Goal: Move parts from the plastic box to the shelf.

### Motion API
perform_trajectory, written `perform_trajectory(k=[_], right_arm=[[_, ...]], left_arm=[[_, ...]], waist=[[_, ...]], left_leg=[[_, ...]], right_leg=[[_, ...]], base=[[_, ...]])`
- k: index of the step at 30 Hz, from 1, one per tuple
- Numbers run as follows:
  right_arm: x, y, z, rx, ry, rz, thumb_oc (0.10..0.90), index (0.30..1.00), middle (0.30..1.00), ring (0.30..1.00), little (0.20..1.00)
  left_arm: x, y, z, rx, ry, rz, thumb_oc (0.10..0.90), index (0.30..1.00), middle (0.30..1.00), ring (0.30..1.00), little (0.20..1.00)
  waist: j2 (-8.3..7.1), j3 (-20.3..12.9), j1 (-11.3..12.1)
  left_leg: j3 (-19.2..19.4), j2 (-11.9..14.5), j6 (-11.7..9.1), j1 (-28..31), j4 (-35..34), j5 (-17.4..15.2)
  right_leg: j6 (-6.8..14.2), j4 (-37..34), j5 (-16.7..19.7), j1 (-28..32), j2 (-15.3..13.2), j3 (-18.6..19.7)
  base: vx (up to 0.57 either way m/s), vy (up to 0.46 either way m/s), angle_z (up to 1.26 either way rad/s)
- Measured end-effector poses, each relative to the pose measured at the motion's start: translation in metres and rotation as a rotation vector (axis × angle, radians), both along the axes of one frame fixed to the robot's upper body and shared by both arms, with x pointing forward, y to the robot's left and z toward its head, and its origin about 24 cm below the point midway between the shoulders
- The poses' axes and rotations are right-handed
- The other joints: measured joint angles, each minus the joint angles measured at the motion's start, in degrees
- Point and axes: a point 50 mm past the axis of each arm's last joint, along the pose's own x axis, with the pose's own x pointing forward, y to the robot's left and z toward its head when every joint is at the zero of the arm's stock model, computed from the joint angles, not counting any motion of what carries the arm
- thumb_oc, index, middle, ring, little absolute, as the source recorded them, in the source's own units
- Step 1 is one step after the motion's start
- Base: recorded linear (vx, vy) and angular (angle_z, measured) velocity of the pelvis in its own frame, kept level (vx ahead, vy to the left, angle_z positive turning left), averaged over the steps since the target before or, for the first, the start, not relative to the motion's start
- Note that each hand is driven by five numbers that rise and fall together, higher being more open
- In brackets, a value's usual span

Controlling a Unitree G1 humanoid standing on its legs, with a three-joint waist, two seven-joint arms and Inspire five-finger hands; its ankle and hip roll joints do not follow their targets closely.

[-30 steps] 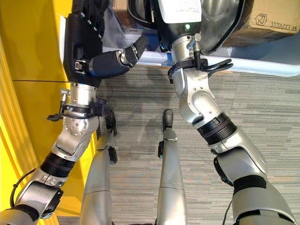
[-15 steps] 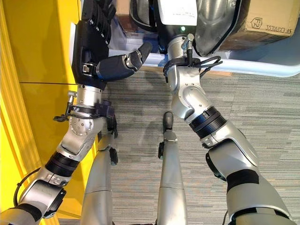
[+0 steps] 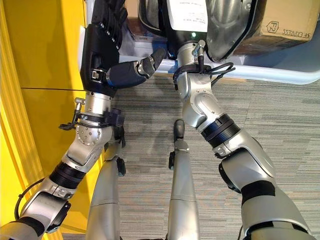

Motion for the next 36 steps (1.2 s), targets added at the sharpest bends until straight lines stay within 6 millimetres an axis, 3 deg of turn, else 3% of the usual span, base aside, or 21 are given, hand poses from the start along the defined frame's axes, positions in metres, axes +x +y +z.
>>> perform_trajectory(k=[1,20,36], right_arm=[[0.000,0.000,0.000,-0.001,0.001,0.001,0.400,0.300,0.300,0.300,0.300],[-0.005,0.014,0.002,-0.019,-0.147,0.046,0.400,0.300,0.300,0.300,0.300],[-0.008,0.022,0.002,-0.043,-0.172,0.099,0.400,0.300,0.300,0.300,0.300]], left_arm=[[0.000,0.000,0.000,0.000,0.001,0.000,0.900,1.000,1.000,1.000,1.000],[0.002,-0.002,-0.005,0.007,0.008,-0.004,0.900,1.000,1.000,1.000,1.000],[0.002,-0.001,-0.004,-0.009,0.008,0.008,0.900,1.000,1.000,1.000,1.000]], waist=[[0.00,0.0,0.0],[0.64,-0.3,0.0],[0.64,-0.3,0.0]], left_leg=[[0.0,0.0,0.0,0.0,0.0,0.0],[0.0,0.0,0.4,0.7,-0.2,-0.3],[0.0,0.0,0.4,0.6,-0.2,-0.3]], right_leg=[[0.0,0.0,0.0,0.0,0.0,0.0],[-0.4,-0.4,-0.3,0.6,0.0,0.0],[-0.4,-0.4,-0.3,0.7,0.0,0.0]], base=[[0.00,0.000,0.00],[0.00,0.000,0.00],[0.00,0.000,0.00]])
